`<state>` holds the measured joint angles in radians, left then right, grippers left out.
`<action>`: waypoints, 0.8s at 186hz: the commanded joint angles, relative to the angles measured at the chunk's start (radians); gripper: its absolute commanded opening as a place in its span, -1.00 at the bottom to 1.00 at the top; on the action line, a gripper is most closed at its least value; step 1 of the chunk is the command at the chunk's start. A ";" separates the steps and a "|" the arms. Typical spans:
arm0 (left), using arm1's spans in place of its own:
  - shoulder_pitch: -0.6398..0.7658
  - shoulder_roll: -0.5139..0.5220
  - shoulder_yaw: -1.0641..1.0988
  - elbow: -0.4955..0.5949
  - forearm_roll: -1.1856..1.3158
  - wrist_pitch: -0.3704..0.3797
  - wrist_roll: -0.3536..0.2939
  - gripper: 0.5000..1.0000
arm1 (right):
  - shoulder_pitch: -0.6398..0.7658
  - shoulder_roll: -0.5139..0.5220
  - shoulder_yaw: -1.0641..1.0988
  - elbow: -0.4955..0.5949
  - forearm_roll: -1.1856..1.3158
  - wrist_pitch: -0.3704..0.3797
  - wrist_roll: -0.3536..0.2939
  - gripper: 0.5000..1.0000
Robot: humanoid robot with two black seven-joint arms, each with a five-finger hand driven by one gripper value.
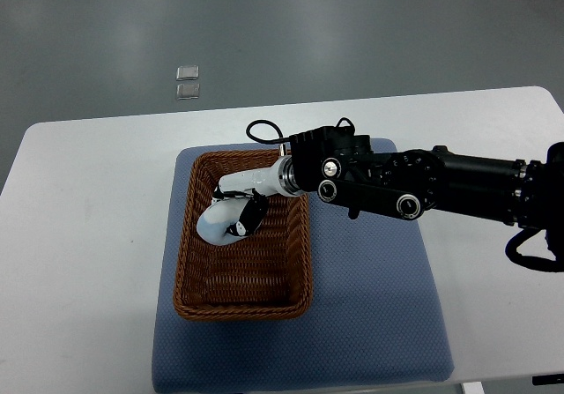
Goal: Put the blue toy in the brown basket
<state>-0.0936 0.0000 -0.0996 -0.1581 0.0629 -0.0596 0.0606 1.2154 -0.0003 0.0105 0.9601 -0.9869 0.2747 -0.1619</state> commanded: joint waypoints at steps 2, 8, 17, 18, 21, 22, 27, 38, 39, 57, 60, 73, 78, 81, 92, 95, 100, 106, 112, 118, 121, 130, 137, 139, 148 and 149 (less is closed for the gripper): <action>0.000 0.000 0.000 0.000 0.000 0.000 0.001 1.00 | -0.013 0.000 -0.001 -0.009 -0.012 -0.006 0.001 -0.87; 0.000 0.000 0.000 0.000 0.000 0.000 0.001 1.00 | -0.016 0.000 -0.001 -0.017 -0.015 -0.006 -0.001 -0.57; 0.000 0.000 0.000 0.000 0.000 0.000 -0.001 1.00 | -0.022 0.000 0.000 -0.027 -0.015 -0.005 0.001 -0.09; 0.000 0.000 0.000 0.000 0.000 0.000 -0.001 1.00 | -0.022 0.000 0.000 -0.027 -0.015 -0.005 0.001 -0.09; 0.000 0.000 0.000 0.000 0.000 0.001 -0.001 1.00 | -0.022 0.000 0.000 -0.027 -0.015 -0.003 -0.001 0.06; 0.000 0.000 0.000 0.000 0.000 0.000 -0.001 1.00 | -0.022 0.000 0.000 -0.029 -0.015 -0.003 0.001 0.10; 0.000 0.000 0.000 0.000 0.000 0.000 -0.001 1.00 | -0.023 0.000 0.002 -0.027 -0.015 0.000 0.001 0.20; 0.000 0.000 0.000 0.000 0.000 0.000 0.001 1.00 | -0.027 0.000 0.003 -0.027 -0.015 0.004 0.001 0.41; 0.000 0.000 0.000 0.000 0.000 0.000 0.001 1.00 | -0.027 0.000 0.003 -0.027 -0.015 0.004 0.001 0.41; 0.000 0.000 0.003 0.000 0.000 0.000 0.001 1.00 | -0.025 0.000 0.006 -0.027 -0.015 0.009 0.001 0.62; 0.000 0.000 0.003 0.000 0.000 0.000 -0.001 1.00 | -0.023 0.000 0.006 -0.027 -0.015 0.012 0.001 0.62; 0.000 0.000 0.003 0.000 0.000 0.000 -0.001 1.00 | -0.017 0.000 0.008 -0.027 -0.015 0.024 0.001 0.63; 0.000 0.000 0.003 0.000 0.000 0.001 -0.001 1.00 | -0.016 0.000 0.009 -0.027 -0.015 0.037 0.001 0.63; 0.000 0.000 0.005 0.000 0.000 0.000 -0.001 1.00 | -0.016 0.000 0.011 -0.027 -0.015 0.041 0.001 0.64; 0.000 0.000 0.005 0.000 0.000 0.000 -0.001 1.00 | -0.011 0.000 0.019 -0.026 -0.013 0.069 0.001 0.64; 0.000 0.000 0.005 0.000 0.000 0.000 -0.001 1.00 | -0.008 -0.001 0.022 -0.026 -0.012 0.083 0.001 0.64; 0.000 0.000 0.003 0.002 0.000 0.001 -0.001 1.00 | 0.001 -0.013 0.026 -0.024 -0.009 0.101 0.001 0.64; 0.000 0.000 0.003 0.002 0.000 0.001 -0.001 1.00 | 0.015 -0.027 0.032 -0.021 -0.004 0.116 0.001 0.64; 0.000 0.000 0.003 0.002 0.000 0.001 0.001 1.00 | 0.027 -0.040 0.040 -0.018 0.004 0.132 0.001 0.64; 0.000 0.000 0.003 0.002 0.000 0.001 0.001 1.00 | 0.036 -0.050 0.052 -0.017 0.008 0.144 0.001 0.64; 0.000 0.000 0.003 0.002 0.000 0.001 0.001 1.00 | 0.039 -0.055 0.057 -0.017 0.010 0.147 0.001 0.64; 0.000 0.000 0.003 0.002 0.000 0.001 -0.001 1.00 | 0.052 -0.079 0.089 -0.008 0.014 0.166 0.001 0.64; 0.000 0.000 0.003 0.002 0.000 0.001 -0.001 1.00 | 0.058 -0.098 0.108 0.000 0.016 0.176 0.001 0.64; 0.000 0.000 0.003 0.002 0.000 0.001 0.001 1.00 | 0.059 -0.103 0.115 0.003 0.017 0.179 0.001 0.64; 0.000 0.000 0.003 0.002 0.000 0.001 0.001 1.00 | 0.064 -0.132 0.149 0.015 0.027 0.196 0.001 0.64; 0.000 0.000 0.003 0.002 0.000 0.001 0.001 1.00 | 0.064 -0.132 0.149 0.016 0.027 0.196 0.001 0.64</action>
<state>-0.0936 0.0000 -0.0962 -0.1565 0.0629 -0.0585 0.0603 1.2657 -0.0842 0.1039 0.9555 -0.9726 0.4405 -0.1610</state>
